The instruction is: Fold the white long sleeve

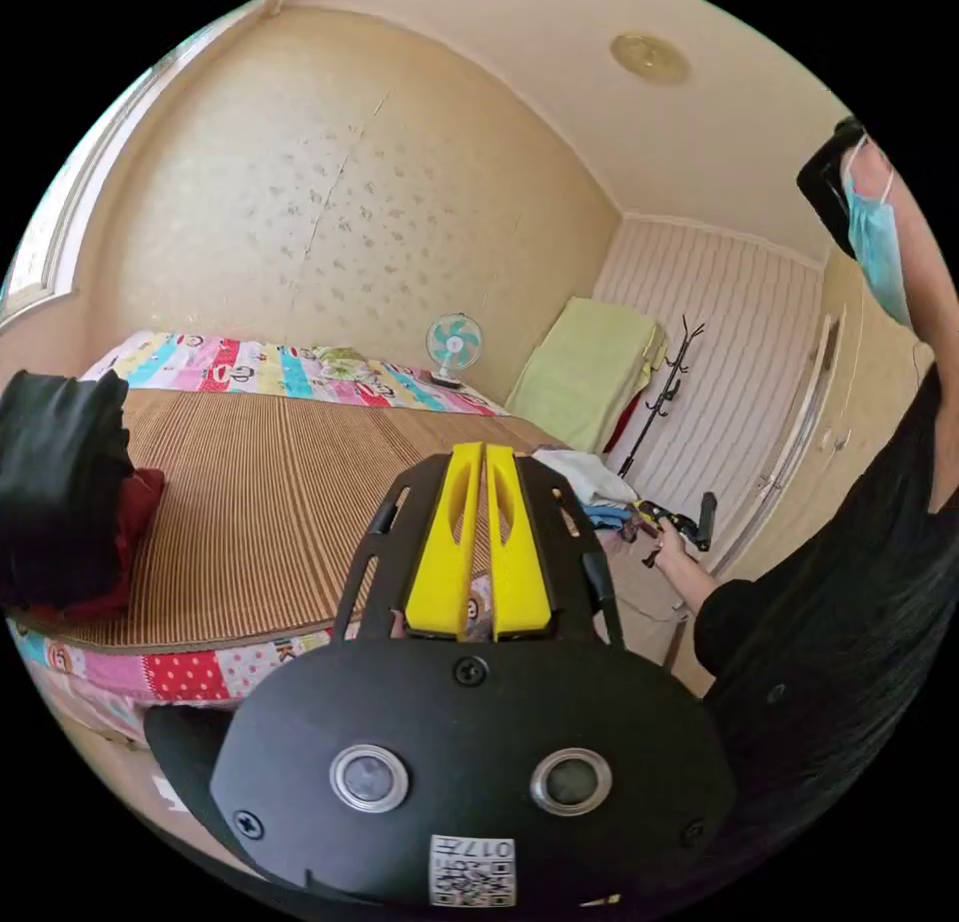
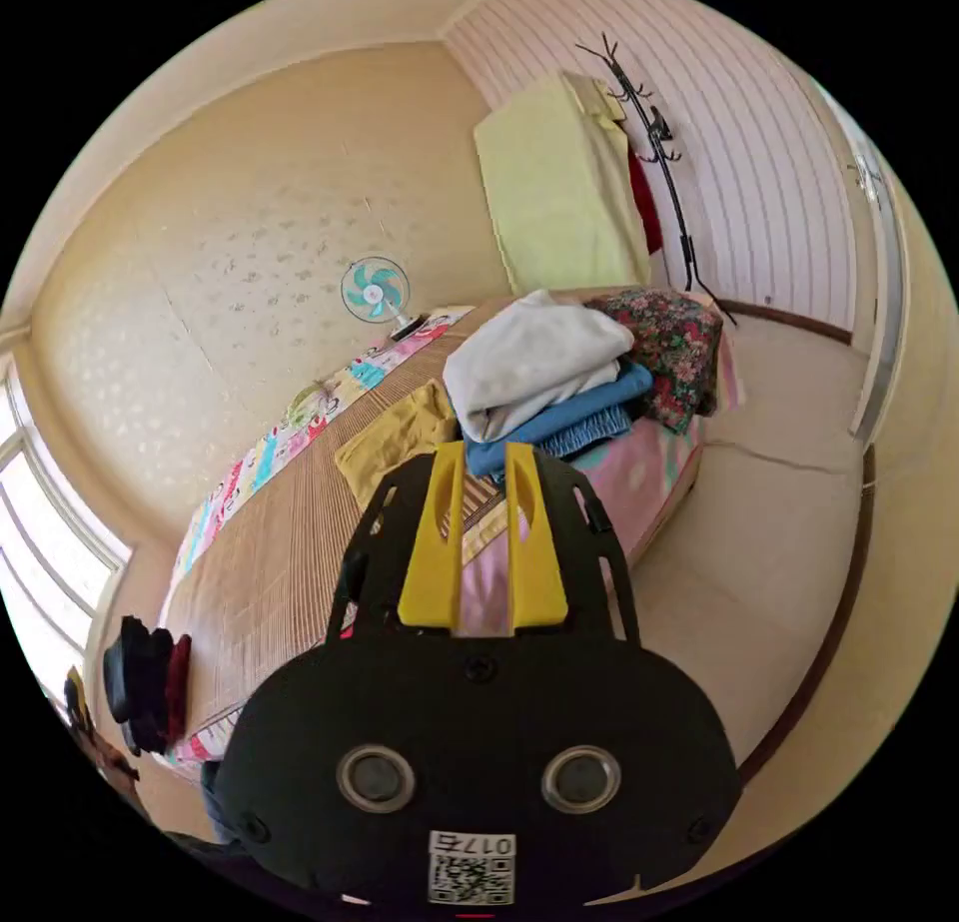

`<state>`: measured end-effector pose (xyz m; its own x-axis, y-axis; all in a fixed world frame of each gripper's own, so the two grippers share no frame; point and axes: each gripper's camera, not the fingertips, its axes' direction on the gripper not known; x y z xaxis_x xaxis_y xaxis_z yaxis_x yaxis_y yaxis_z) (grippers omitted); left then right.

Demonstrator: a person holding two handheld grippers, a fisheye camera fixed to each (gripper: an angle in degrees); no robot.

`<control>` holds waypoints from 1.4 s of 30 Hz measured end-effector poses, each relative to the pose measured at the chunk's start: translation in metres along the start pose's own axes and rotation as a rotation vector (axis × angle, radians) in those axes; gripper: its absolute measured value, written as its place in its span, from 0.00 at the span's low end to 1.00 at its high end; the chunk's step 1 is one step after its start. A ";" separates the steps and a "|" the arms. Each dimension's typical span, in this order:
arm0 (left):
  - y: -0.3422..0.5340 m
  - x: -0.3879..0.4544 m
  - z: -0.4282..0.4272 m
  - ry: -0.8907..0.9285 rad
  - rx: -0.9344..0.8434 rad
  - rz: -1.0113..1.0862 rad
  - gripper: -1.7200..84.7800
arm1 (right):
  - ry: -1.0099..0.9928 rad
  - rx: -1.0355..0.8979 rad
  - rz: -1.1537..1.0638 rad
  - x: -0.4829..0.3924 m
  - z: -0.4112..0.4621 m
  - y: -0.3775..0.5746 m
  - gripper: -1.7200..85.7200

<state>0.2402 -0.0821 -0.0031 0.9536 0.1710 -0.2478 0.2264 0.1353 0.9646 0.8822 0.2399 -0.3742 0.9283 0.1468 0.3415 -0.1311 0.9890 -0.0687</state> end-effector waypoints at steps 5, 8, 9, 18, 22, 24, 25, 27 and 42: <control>0.017 -0.003 0.009 0.039 -0.035 -0.079 0.01 | -0.155 -0.068 0.113 0.048 0.065 -0.061 0.15; 0.022 -0.011 0.016 0.034 -0.068 -0.152 0.02 | -0.232 -0.173 0.243 0.063 0.116 -0.087 0.14; 0.022 -0.013 0.018 0.032 -0.075 -0.167 0.02 | -0.241 -0.171 0.276 0.064 0.121 -0.091 0.12; 0.013 -0.008 0.011 -0.014 -0.027 -0.086 0.01 | -0.450 0.092 -0.439 -0.205 0.025 -0.102 0.06; 0.015 -0.022 0.006 -0.011 -0.015 -0.139 0.01 | -0.790 -0.055 -0.800 -0.330 -0.037 0.009 0.05; 0.018 -0.040 0.000 -0.008 -0.028 -0.211 0.01 | -0.867 -0.171 -0.862 -0.365 -0.046 0.078 0.05; 0.019 -0.045 -0.002 -0.008 -0.032 -0.227 0.01 | -0.912 -0.263 -0.866 -0.380 -0.043 0.125 0.05; 0.023 -0.065 -0.011 -0.034 -0.048 -0.294 0.01 | -0.921 -0.439 -0.882 -0.397 -0.022 0.200 0.04; 0.044 -0.147 -0.008 -0.016 -0.174 -0.480 0.01 | -0.296 -0.662 -0.819 -0.496 0.165 0.254 0.12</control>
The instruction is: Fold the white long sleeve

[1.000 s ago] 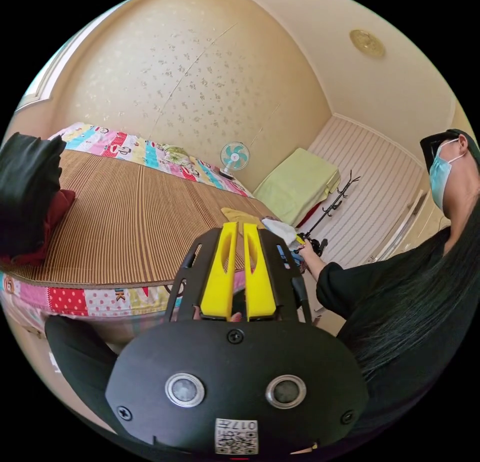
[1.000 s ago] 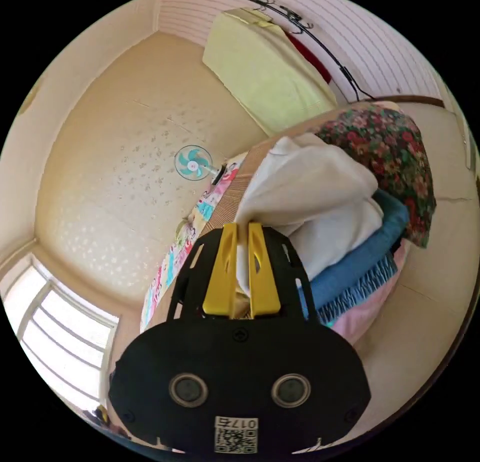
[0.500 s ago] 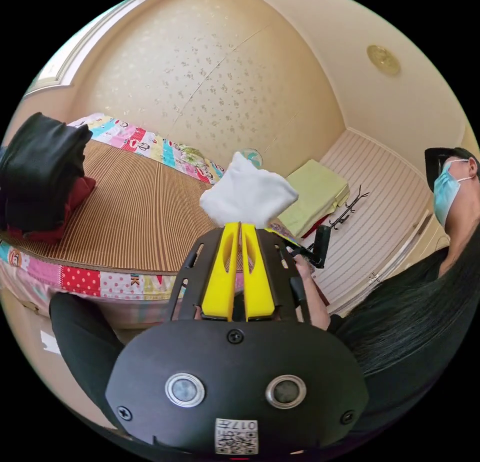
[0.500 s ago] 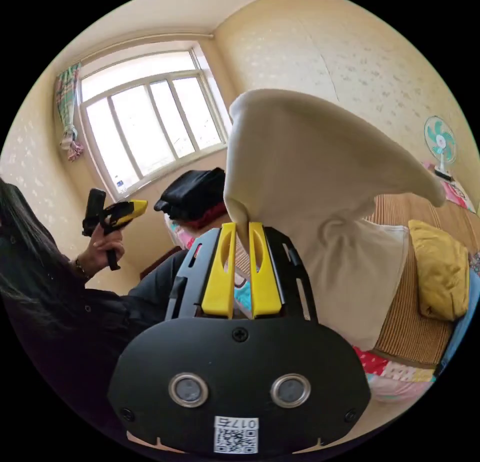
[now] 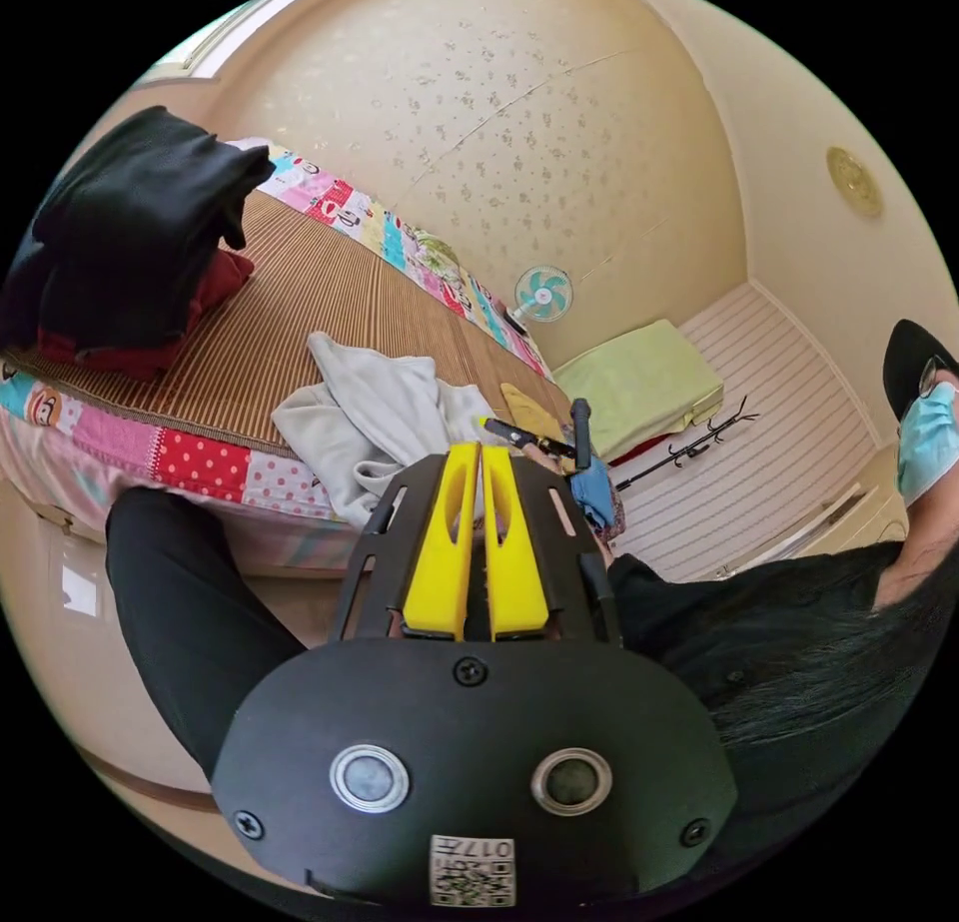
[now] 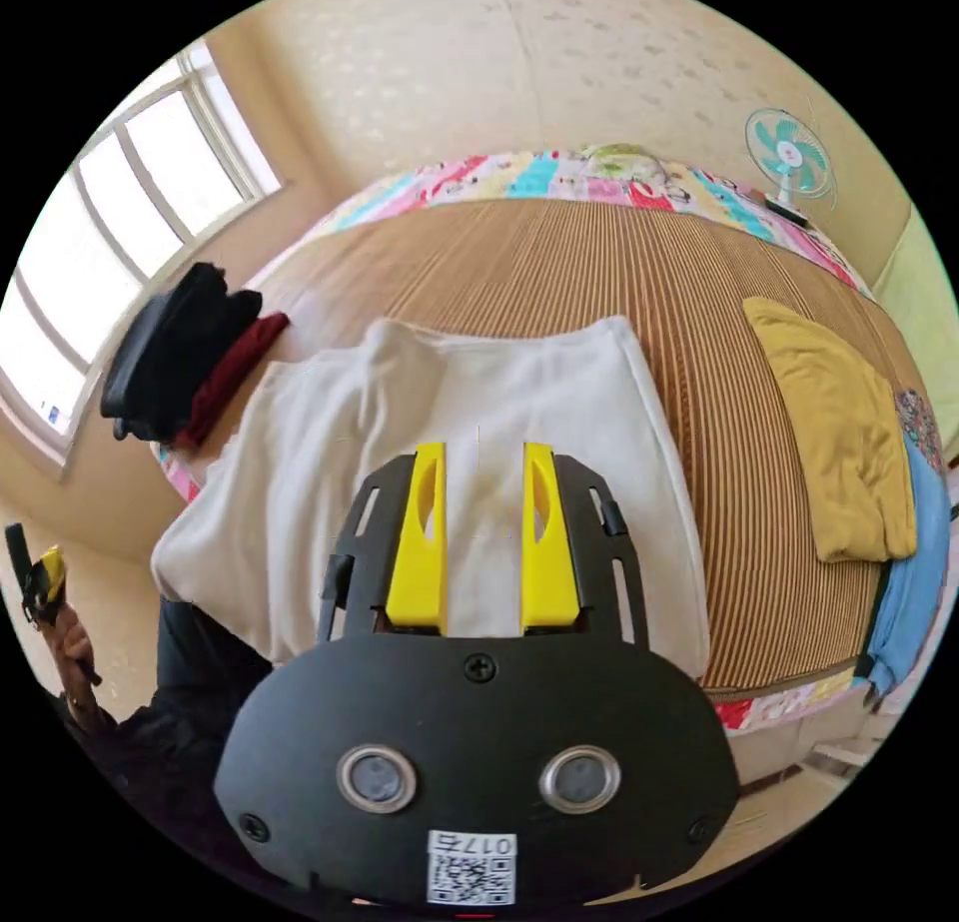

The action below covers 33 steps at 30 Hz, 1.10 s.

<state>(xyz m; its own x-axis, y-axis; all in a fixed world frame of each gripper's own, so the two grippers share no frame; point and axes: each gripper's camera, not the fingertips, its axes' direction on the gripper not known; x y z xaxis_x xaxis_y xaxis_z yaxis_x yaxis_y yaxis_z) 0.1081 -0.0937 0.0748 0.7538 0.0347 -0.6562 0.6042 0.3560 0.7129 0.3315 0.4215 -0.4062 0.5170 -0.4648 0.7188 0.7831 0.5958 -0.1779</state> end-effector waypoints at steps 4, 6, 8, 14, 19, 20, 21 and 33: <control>-0.006 0.002 0.007 0.006 -0.015 0.017 0.01 | 0.034 -0.010 -0.140 -0.013 0.001 -0.001 0.06; -0.010 0.000 0.005 0.024 -0.008 0.047 0.01 | -0.099 0.189 -0.191 -0.014 -0.063 0.023 0.05; -0.013 -0.004 0.003 0.010 -0.002 0.058 0.01 | -0.383 0.357 -0.359 -0.002 -0.137 0.076 0.04; -0.050 -0.029 0.026 -0.140 -0.067 0.066 0.01 | -0.268 0.025 -0.299 0.059 -0.161 0.195 0.04; -0.114 -0.047 0.093 -0.259 -0.222 0.161 0.05 | -0.317 0.259 0.008 0.111 -0.186 0.198 0.04; -0.133 -0.057 0.120 -0.323 -0.296 0.155 0.08 | -0.307 0.321 -0.010 0.108 -0.187 0.181 0.05; -0.149 -0.067 0.144 -0.384 -0.341 0.142 0.11 | -0.295 0.334 -0.022 0.105 -0.184 0.170 0.05; -0.163 -0.109 0.189 -0.587 -0.504 -0.063 0.18 | 0.089 -0.154 -0.157 0.012 0.025 -0.176 0.14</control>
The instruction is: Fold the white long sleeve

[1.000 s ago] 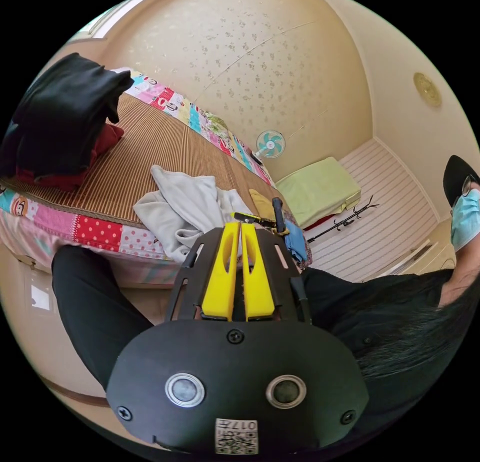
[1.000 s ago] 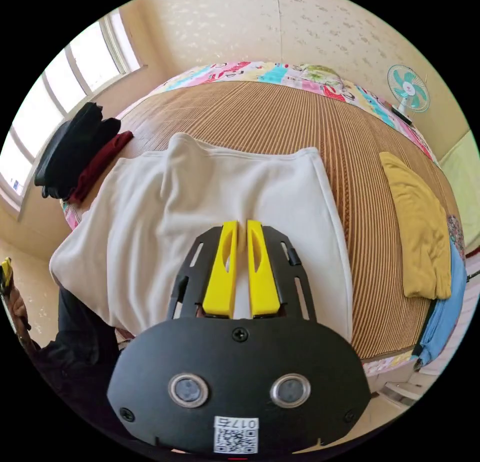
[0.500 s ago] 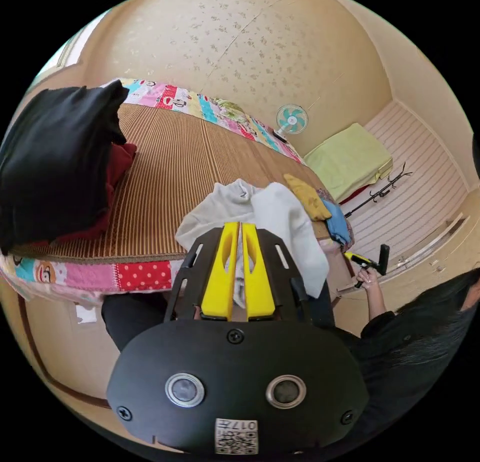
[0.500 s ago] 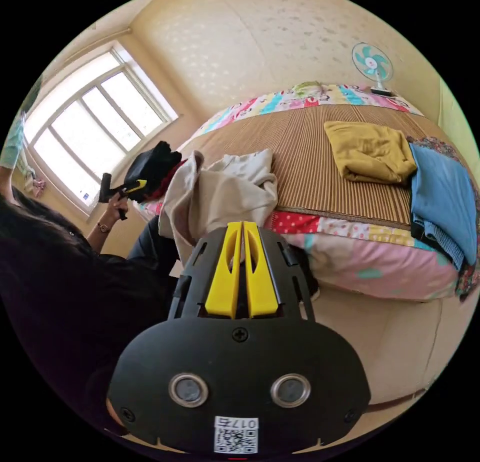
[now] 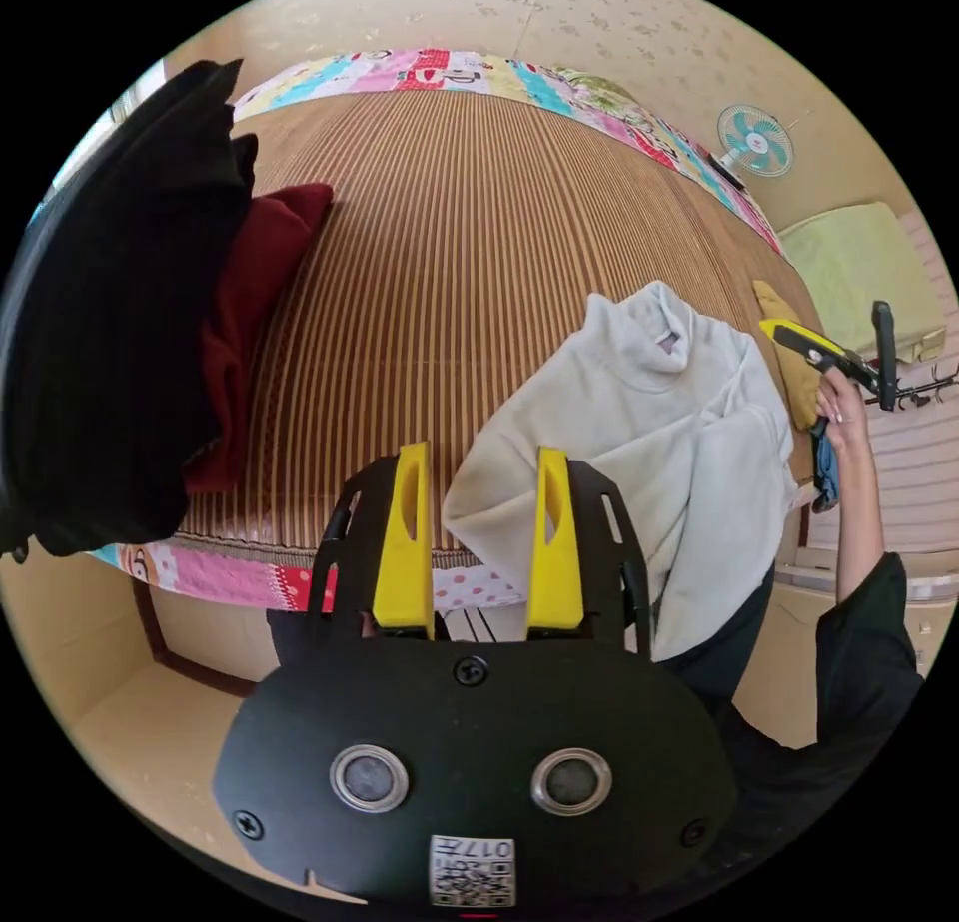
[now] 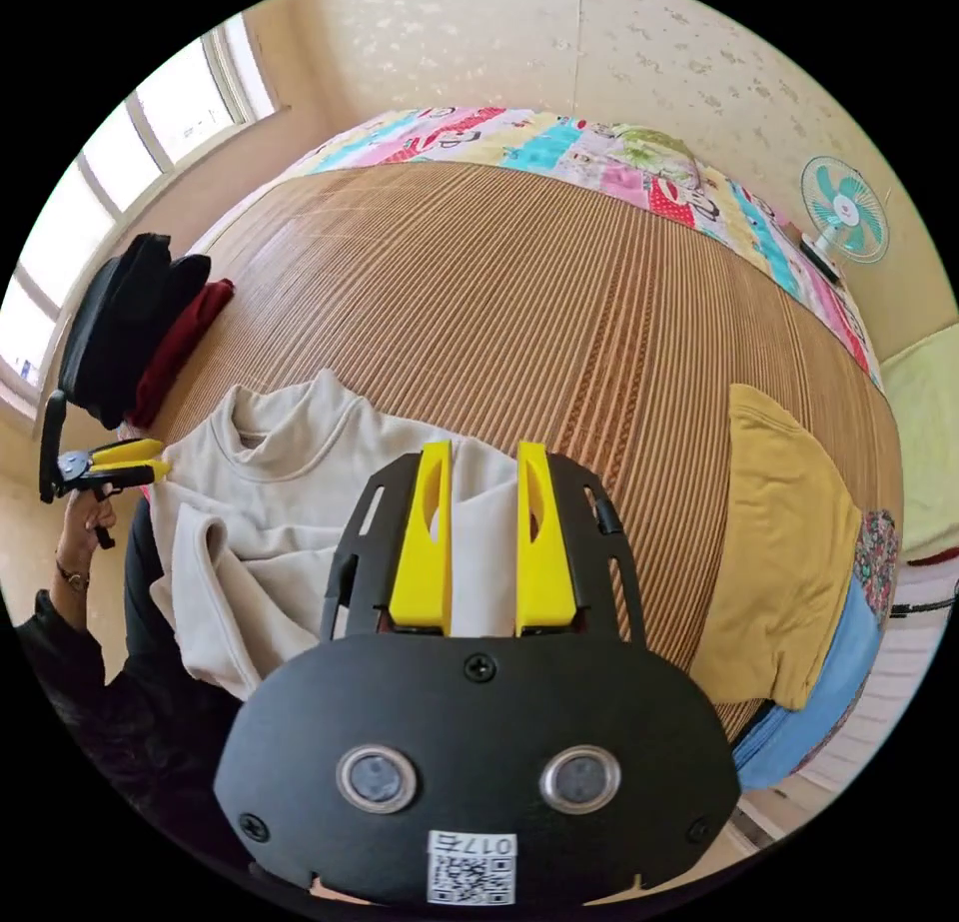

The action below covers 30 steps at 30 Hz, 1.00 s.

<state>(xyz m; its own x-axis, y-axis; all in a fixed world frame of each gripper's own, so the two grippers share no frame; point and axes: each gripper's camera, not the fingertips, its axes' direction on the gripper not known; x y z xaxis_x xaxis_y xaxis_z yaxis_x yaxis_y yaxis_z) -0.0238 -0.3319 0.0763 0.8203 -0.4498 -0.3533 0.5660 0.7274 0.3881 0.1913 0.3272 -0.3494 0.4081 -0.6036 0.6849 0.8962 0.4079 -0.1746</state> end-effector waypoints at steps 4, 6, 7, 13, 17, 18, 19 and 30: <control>0.013 -0.017 -0.006 0.069 0.025 -0.068 0.15 | 0.095 -0.282 -0.013 -0.014 0.060 -0.036 0.12; 0.027 -0.014 -0.006 0.153 -0.055 -0.039 0.08 | 0.100 -0.321 -0.084 -0.035 0.049 -0.029 0.08; 0.032 -0.014 -0.007 0.179 -0.063 -0.038 0.08 | 0.140 -0.344 -0.117 -0.050 0.039 -0.018 0.07; 0.111 -0.051 -0.089 0.819 0.160 -0.073 0.03 | 0.313 0.164 -0.026 -0.093 -0.149 0.096 0.06; 0.167 -0.040 -0.192 1.129 0.463 0.160 0.03 | 0.320 0.566 0.128 -0.112 -0.294 0.209 0.05; 0.181 -0.042 -0.225 1.270 0.575 0.232 0.03 | 0.337 0.645 0.150 -0.117 -0.314 0.227 0.05; 0.188 -0.044 -0.242 1.325 0.630 0.272 0.03 | 0.352 0.825 0.178 -0.127 -0.355 0.266 0.05; 0.296 -0.017 -0.478 1.126 1.060 0.507 0.02 | 0.130 1.362 0.117 -0.157 -0.515 0.392 0.05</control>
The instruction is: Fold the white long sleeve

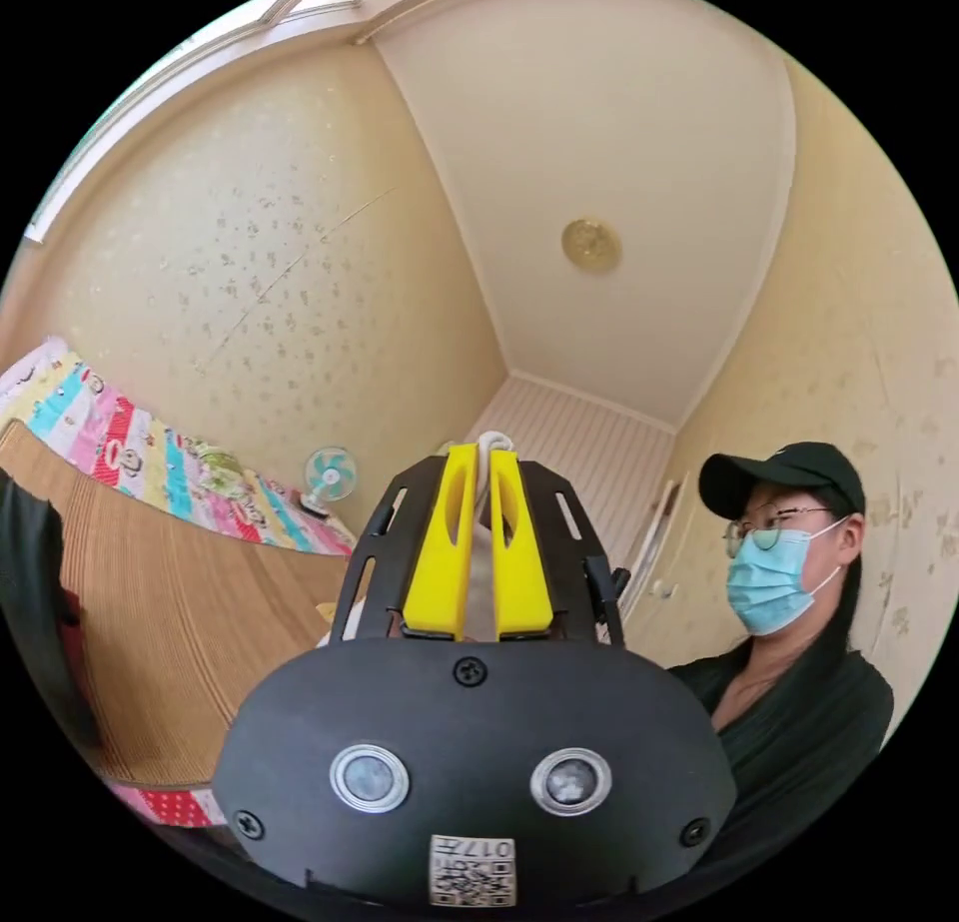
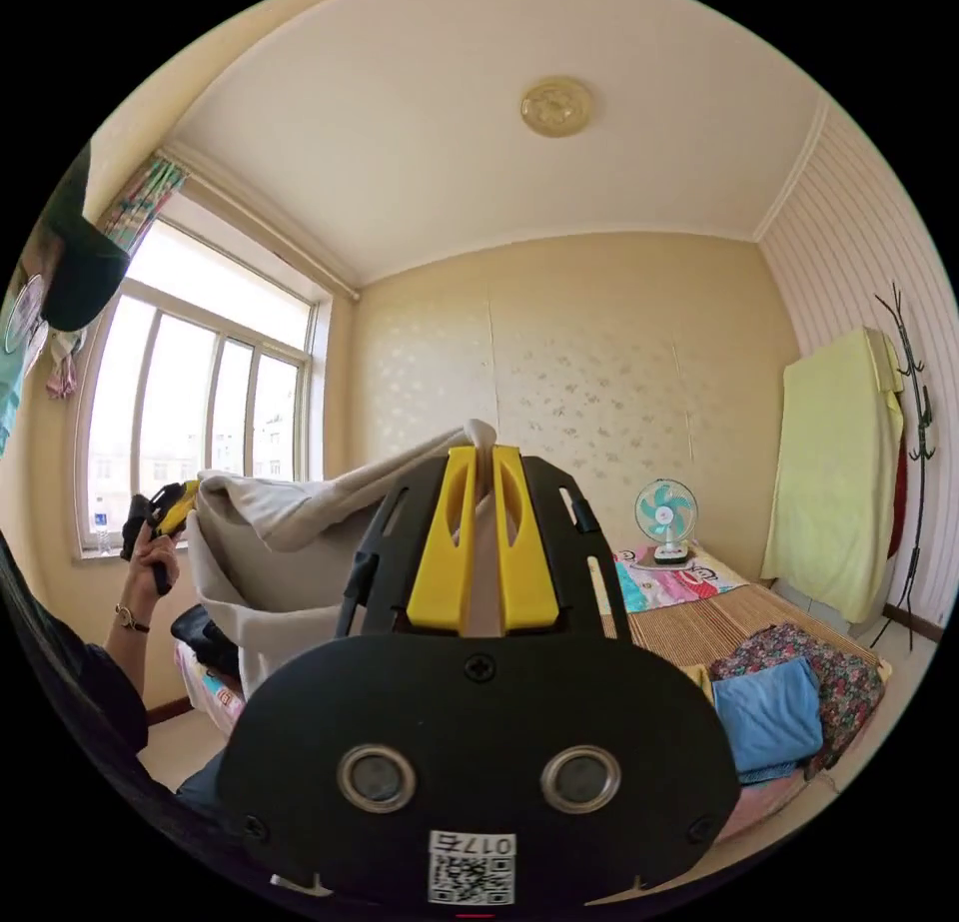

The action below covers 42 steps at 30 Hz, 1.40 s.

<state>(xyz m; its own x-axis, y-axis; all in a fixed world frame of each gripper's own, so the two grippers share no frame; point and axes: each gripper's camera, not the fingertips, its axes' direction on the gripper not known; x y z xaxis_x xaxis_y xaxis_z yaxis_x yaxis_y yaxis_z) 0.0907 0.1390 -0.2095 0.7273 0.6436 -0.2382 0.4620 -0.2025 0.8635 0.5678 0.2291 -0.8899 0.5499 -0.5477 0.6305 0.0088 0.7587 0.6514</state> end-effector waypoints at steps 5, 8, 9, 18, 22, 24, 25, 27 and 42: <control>-0.004 0.075 -0.020 -0.231 0.045 0.149 0.02 | -0.078 0.148 -0.093 -0.021 -0.054 -0.026 0.05; -0.006 0.072 -0.009 -0.337 -0.005 0.130 0.02 | -0.045 -0.060 -0.056 -0.006 -0.020 -0.041 0.05; -0.004 0.065 -0.009 -0.229 -0.003 0.094 0.02 | -0.055 -0.068 -0.030 0.000 -0.016 -0.040 0.05; 0.002 0.109 0.027 -0.321 0.040 0.222 0.03 | 0.025 0.162 -0.028 0.004 -0.042 -0.043 0.06; -0.019 0.027 0.083 -0.504 -0.096 0.109 0.04 | -0.018 -0.168 -0.007 0.055 0.096 -0.055 0.06; -0.028 -0.077 0.134 -0.618 -0.191 -0.020 0.05 | -0.019 -0.372 0.024 0.087 0.198 -0.039 0.07; -0.030 -0.107 0.149 -0.657 -0.222 -0.038 0.06 | -0.011 -0.512 -0.004 0.103 0.276 -0.018 0.07; -0.022 -0.239 0.208 -0.920 -0.402 -0.127 0.09 | 0.038 -0.733 -0.028 0.128 0.396 0.041 0.09; 0.374 -0.358 0.173 -0.984 -1.025 -0.299 0.08 | 0.040 -1.218 0.047 0.114 0.329 0.443 0.08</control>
<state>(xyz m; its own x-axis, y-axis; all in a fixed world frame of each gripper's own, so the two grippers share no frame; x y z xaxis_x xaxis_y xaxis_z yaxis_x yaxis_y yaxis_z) 0.0910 -0.2943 0.1220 0.9125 -0.2763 -0.3018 0.4041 0.7237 0.5595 0.3598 0.3869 -0.3911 0.5957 -0.5158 0.6157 0.7540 0.6232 -0.2075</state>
